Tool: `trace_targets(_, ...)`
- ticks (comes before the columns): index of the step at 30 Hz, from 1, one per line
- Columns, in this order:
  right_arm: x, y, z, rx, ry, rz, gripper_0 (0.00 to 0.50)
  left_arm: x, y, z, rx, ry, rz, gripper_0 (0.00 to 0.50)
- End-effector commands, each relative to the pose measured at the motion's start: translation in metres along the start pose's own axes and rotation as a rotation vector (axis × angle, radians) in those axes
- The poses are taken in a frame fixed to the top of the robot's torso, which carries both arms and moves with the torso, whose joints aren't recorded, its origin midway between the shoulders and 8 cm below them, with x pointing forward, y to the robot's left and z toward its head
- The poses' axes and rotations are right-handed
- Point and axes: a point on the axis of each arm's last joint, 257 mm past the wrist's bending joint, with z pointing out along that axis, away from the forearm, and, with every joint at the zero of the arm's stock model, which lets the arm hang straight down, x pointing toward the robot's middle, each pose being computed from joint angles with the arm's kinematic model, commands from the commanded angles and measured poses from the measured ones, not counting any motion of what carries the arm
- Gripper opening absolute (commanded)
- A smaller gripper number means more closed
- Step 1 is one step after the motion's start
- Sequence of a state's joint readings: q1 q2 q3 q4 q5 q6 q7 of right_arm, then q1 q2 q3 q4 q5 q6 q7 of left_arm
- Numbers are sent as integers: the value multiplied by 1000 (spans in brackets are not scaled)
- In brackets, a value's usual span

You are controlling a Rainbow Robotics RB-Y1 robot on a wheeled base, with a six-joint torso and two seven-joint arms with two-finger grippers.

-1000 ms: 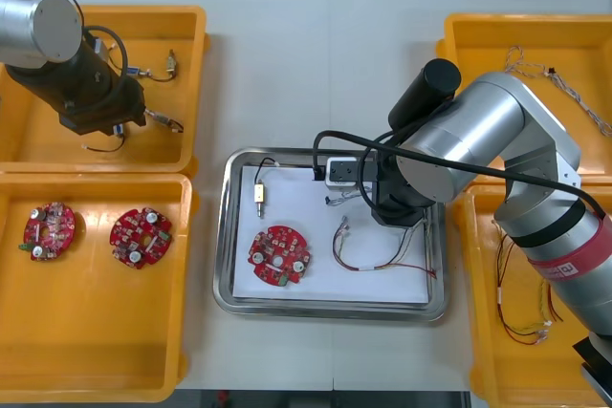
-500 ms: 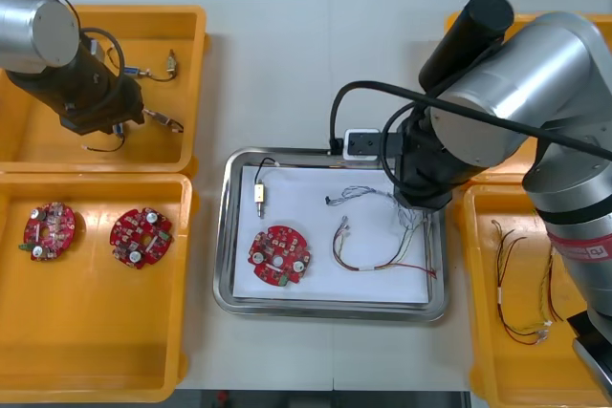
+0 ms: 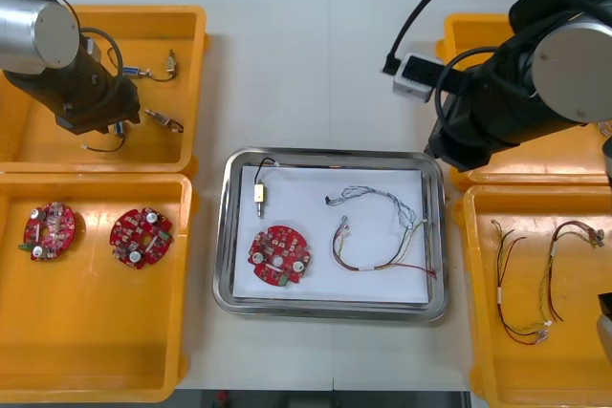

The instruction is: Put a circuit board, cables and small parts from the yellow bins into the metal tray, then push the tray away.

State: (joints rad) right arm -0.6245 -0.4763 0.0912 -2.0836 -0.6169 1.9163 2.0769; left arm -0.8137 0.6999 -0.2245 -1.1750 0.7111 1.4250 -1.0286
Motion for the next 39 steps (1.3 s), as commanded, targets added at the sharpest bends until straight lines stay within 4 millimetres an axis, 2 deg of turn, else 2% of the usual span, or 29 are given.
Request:
trace_targets(1,4,-47,-45,140,-42,101,500,-15,9,-3,-13,-37,114,500)
trace_targets(6,24,-68,-61,181,-40,241,500,-16,9,4,-4,-43,111,500)
trace_targets(13,70,-82,-72,195,-9,465,500,-14,8,11,-4,-41,119,500)
trace_targets(18,99,-84,-79,183,-6,609,500,-13,6,17,-9,-51,133,500)
trace_targets(23,140,-86,-84,195,26,759,500,-11,6,17,-7,-48,134,500)
trace_targets(28,170,-86,-90,212,49,825,500,-12,5,17,-5,-50,138,494)
trace_targets(29,176,-86,-91,216,55,842,500,-12,5,17,-5,-49,138,322)
trace_targets(30,181,-85,-90,218,60,852,500,-13,5,16,-5,-50,139,210)
trace_targets(31,189,-85,-91,223,68,870,500,-12,5,17,-5,-49,138,0)
trace_targets(36,221,-76,-91,231,107,952,500,-12,5,17,-7,-47,142,0)
trace_targets(39,233,-68,-89,224,127,999,500,-12,5,17,-5,-47,140,0)
